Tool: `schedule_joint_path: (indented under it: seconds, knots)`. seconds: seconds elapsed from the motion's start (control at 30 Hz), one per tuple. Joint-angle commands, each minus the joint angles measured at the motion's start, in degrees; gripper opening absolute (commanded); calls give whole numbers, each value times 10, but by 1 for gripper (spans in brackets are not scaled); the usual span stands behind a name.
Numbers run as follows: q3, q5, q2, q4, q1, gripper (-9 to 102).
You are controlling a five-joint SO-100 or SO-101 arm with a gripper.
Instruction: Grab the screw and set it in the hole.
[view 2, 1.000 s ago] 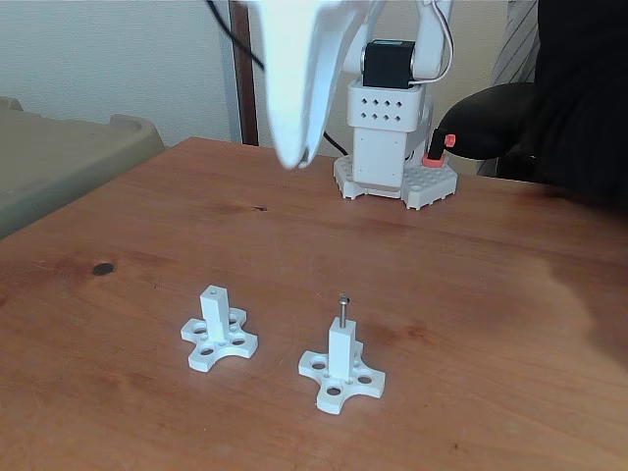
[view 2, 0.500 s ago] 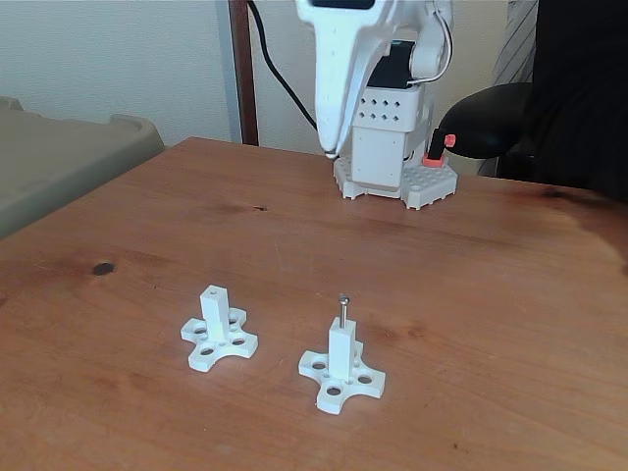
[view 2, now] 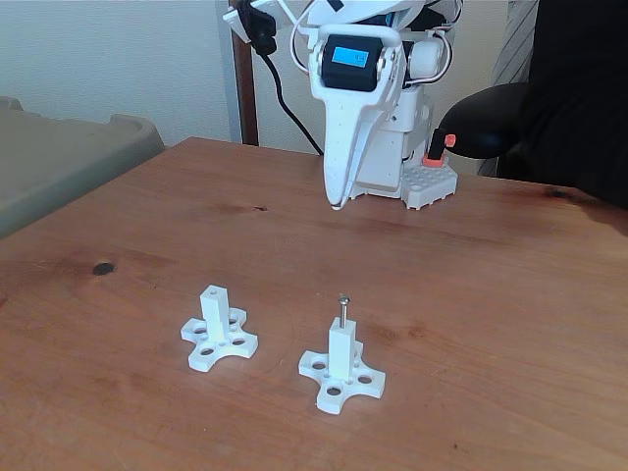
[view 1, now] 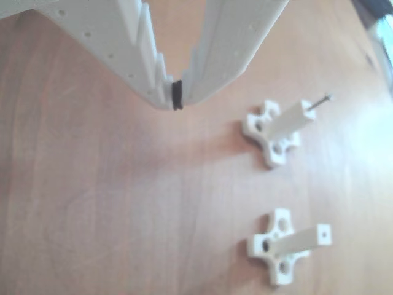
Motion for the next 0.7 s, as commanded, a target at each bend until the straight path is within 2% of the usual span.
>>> schedule_joint_path:
  seconds: [0.0, 0.67]
  knots:
    - [30, 11, 30, 6, 0, -4]
    - [36, 12, 69, 31, 3, -4]
